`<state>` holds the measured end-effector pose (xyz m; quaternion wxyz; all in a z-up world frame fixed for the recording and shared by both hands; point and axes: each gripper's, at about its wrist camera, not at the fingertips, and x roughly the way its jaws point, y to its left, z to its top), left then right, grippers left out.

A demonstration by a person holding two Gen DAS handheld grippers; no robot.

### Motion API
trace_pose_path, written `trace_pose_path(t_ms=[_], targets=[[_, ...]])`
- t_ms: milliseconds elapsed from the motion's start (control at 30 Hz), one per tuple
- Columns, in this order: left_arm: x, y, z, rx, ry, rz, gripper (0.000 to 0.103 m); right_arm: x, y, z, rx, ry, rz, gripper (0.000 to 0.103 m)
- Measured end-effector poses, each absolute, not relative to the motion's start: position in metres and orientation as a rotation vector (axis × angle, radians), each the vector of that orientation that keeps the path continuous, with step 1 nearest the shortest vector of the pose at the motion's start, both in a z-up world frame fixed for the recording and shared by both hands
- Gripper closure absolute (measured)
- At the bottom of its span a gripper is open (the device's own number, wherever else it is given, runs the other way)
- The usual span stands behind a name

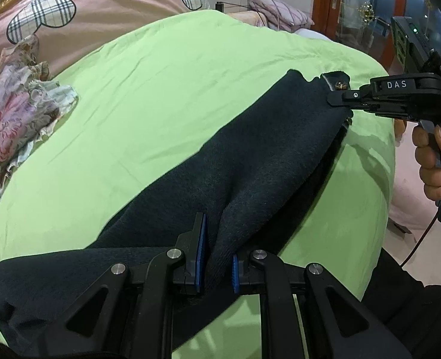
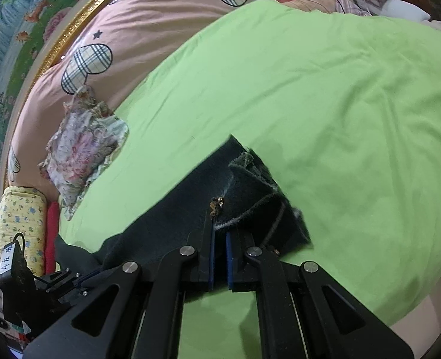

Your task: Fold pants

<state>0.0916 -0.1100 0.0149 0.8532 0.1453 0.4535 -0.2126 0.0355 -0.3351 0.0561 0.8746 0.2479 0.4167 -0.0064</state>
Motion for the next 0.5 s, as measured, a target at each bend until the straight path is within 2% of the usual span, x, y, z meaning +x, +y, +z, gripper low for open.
trace_pose_path(t_ms=[233, 400, 433, 500], targets=[[0.095, -0.111, 0.007, 0.293, 0.970, -0.457, 0.087, 0.029, -0.343, 0.043, 0.516, 0.887, -0.041, 0.096], [0.091, -0.113, -0.005, 0.300, 0.980, -0.451, 0.075, 0.032, -0.350, 0.027, 0.550, 0.926, -0.063, 0.096], [0.089, -0.113, -0.006, 0.299, 0.979, -0.445, 0.072, 0.031, -0.350, 0.027, 0.557, 0.922, -0.056, 0.093], [0.088, -0.109, -0.007, 0.286, 0.980, -0.434, 0.062, 0.029, -0.351, 0.030, 0.564, 0.918, -0.051, 0.091]])
